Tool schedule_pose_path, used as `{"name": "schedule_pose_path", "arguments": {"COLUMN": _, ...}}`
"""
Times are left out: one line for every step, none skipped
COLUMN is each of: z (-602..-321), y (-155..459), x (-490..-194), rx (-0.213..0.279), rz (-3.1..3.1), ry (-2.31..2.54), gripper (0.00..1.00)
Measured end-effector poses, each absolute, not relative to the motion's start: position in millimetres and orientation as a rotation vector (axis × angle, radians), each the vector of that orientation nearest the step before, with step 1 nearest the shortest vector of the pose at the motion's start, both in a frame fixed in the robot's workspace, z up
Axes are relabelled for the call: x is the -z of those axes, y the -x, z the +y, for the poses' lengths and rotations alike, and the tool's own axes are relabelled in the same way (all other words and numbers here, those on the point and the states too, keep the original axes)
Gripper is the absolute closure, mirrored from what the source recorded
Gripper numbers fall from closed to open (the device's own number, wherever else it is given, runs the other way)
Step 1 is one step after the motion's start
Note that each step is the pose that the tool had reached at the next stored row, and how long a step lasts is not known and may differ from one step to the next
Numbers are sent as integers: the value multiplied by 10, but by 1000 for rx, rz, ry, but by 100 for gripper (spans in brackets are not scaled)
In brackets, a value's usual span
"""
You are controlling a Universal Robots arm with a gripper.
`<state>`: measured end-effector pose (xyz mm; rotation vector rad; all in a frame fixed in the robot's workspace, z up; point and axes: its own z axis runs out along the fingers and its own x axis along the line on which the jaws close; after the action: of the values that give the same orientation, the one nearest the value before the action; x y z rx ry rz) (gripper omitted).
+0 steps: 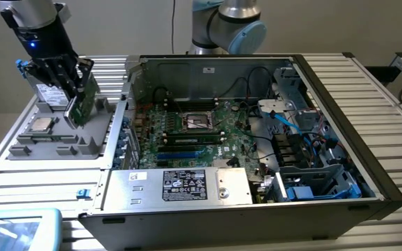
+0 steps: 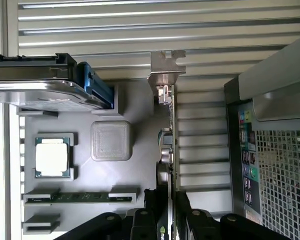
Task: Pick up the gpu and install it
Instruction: 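Pick up the gpu and move the gpu toward the slot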
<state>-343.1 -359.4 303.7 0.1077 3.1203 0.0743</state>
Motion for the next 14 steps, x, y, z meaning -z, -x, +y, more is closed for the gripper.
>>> {"name": "schedule_pose_path", "arguments": {"z": -3594, "y": 3432, "x": -3084, "rx": -74, "rz": 3120, "ry": -108, "gripper": 73}}
{"name": "schedule_pose_path", "arguments": {"z": -3594, "y": 3433, "x": -3129, "rx": -74, "rz": 3120, "ry": -108, "gripper": 73}}
{"name": "schedule_pose_path", "arguments": {"z": -3594, "y": 3433, "x": -3173, "rx": -74, "rz": 3120, "ry": -108, "gripper": 73}}
{"name": "schedule_pose_path", "arguments": {"z": -3594, "y": 3433, "x": -3223, "rx": -74, "rz": 3120, "ry": -108, "gripper": 73}}
{"name": "schedule_pose_path", "arguments": {"z": -3594, "y": 3434, "x": -3267, "rx": -74, "rz": 3120, "ry": -108, "gripper": 73}}
{"name": "schedule_pose_path", "arguments": {"z": -3594, "y": 3434, "x": -3314, "rx": -74, "rz": 3120, "ry": -108, "gripper": 73}}
{"name": "schedule_pose_path", "arguments": {"z": -3594, "y": 3433, "x": -3359, "rx": -74, "rz": 3120, "ry": -108, "gripper": 73}}
{"name": "schedule_pose_path", "arguments": {"z": -3594, "y": 3434, "x": -3401, "rx": -74, "rz": 3120, "ry": -108, "gripper": 73}}
{"name": "schedule_pose_path", "arguments": {"z": -3594, "y": 3434, "x": -3446, "rx": -74, "rz": 3120, "ry": -108, "gripper": 73}}
{"name": "schedule_pose_path", "arguments": {"z": -3594, "y": 3434, "x": -3493, "rx": -74, "rz": 3120, "ry": -108, "gripper": 73}}
{"name": "schedule_pose_path", "arguments": {"z": -3594, "y": 3434, "x": -3538, "rx": -74, "rz": 3120, "ry": -108, "gripper": 73}}
{"name": "schedule_pose_path", "arguments": {"z": -3594, "y": 3434, "x": -3586, "rx": -74, "rz": 3120, "ry": -108, "gripper": 73}}
{"name": "schedule_pose_path", "arguments": {"z": -3594, "y": 3434, "x": -3631, "rx": -74, "rz": 3119, "ry": -108, "gripper": 73}}
{"name": "schedule_pose_path", "arguments": {"z": -3594, "y": 3433, "x": -3676, "rx": -74, "rz": 3119, "ry": -107, "gripper": 73}}
